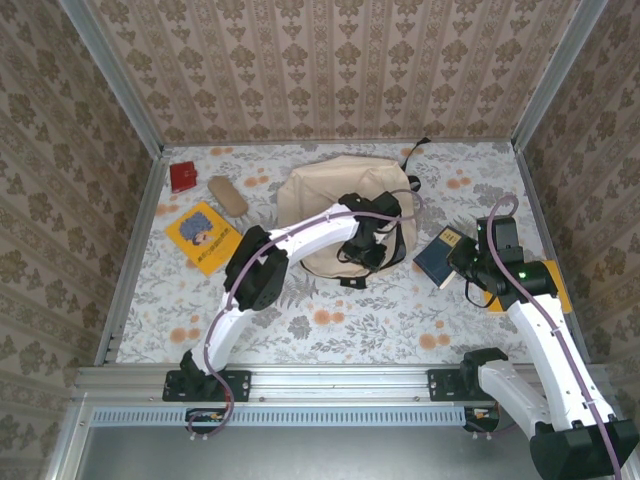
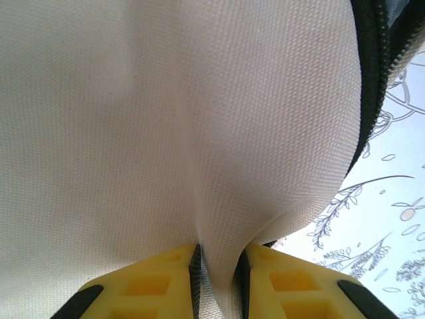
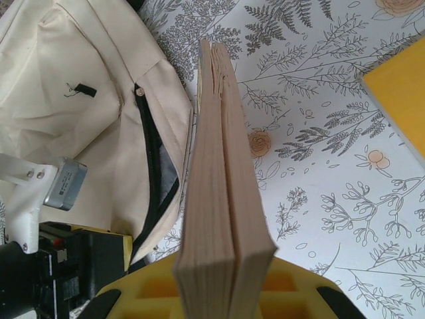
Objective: Pack the student bag
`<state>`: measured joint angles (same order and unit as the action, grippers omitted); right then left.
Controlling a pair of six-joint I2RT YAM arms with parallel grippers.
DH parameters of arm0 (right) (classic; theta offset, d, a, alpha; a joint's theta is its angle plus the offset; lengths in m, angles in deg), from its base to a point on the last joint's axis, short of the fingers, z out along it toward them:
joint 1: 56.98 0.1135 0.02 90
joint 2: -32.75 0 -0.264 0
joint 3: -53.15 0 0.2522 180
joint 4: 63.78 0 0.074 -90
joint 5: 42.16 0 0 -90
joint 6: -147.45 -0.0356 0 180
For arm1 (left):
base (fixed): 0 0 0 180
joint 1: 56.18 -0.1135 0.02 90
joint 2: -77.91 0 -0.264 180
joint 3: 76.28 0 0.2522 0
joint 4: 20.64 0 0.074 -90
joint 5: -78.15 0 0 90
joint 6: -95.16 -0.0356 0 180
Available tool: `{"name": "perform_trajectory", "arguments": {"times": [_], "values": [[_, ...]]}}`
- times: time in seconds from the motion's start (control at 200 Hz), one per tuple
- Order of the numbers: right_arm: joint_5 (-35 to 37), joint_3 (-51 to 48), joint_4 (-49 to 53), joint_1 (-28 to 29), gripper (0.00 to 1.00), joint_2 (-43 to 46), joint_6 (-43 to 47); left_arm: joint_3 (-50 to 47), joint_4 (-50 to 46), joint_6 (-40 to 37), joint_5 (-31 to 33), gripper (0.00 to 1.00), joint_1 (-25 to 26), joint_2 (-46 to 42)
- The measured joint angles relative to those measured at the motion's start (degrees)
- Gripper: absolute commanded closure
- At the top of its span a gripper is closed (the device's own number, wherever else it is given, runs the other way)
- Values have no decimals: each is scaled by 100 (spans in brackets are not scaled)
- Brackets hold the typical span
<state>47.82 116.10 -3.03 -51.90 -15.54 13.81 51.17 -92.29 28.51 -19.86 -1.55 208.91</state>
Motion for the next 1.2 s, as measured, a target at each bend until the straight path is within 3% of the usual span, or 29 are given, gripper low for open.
{"name": "perform_trajectory", "arguments": {"times": [0.215,0.315,0.685,0.865,1.2], "values": [[-44,-20,-2,0,91,11,-2,-245,205,37,-389,83,-264,-315],[-63,-48,-4,0,91,44,-4,-326,295,79,-540,92,-367,-431],[-684,-125,-175,0,91,426,4,-435,695,85,-496,96,-448,-1051],[-1384,-205,-680,0,91,479,-26,-205,1220,57,-343,96,-501,-1547],[-2173,-1207,-2444,173,93,127,-922,859,1580,57,-334,96,-511,-1298]]}}
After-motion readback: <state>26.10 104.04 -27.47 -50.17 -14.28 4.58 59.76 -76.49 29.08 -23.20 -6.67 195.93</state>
